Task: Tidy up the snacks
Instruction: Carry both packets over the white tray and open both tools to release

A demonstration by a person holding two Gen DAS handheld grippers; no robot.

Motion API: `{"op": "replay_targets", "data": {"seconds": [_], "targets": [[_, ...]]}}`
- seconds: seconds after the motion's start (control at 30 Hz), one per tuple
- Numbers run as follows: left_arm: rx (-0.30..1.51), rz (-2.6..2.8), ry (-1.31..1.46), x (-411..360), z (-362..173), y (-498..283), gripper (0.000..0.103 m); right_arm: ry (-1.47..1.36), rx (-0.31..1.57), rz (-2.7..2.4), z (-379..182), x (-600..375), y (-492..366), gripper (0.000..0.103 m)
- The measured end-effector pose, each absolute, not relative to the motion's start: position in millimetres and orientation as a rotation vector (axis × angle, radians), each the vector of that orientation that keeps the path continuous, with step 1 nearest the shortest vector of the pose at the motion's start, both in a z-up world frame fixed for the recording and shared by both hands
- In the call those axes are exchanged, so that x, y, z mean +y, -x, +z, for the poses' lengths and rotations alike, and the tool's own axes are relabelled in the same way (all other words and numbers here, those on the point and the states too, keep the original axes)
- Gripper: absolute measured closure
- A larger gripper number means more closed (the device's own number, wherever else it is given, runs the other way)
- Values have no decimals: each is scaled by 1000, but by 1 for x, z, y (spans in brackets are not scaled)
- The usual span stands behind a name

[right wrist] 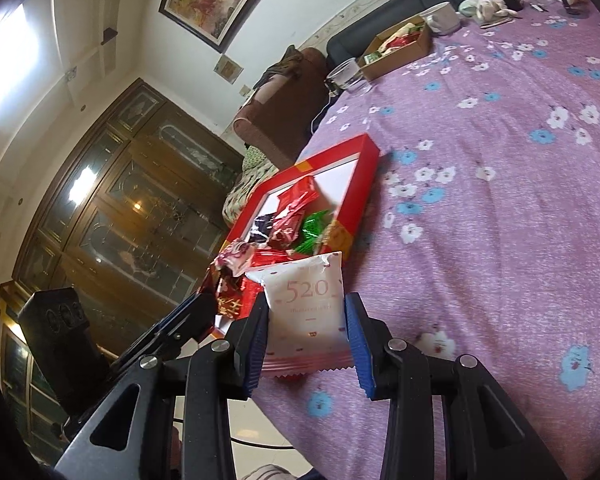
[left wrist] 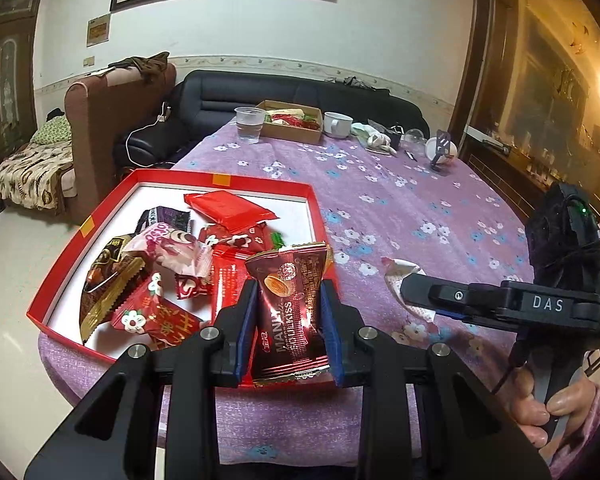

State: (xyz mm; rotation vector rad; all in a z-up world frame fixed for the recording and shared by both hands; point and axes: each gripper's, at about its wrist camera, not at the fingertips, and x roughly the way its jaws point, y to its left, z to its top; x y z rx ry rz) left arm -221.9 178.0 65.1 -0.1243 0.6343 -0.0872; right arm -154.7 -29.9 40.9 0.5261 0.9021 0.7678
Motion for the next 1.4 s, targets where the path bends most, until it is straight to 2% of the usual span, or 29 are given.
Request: {"op": "replay_targets", "data": {"seconds": [0.7,1.4], "targets": [[635,5,150,213,61,212,75,-428,892,865,68,41,152,65],[657,113,127,248,49,175,75,-345,896,844,66,95,114,65]]}}
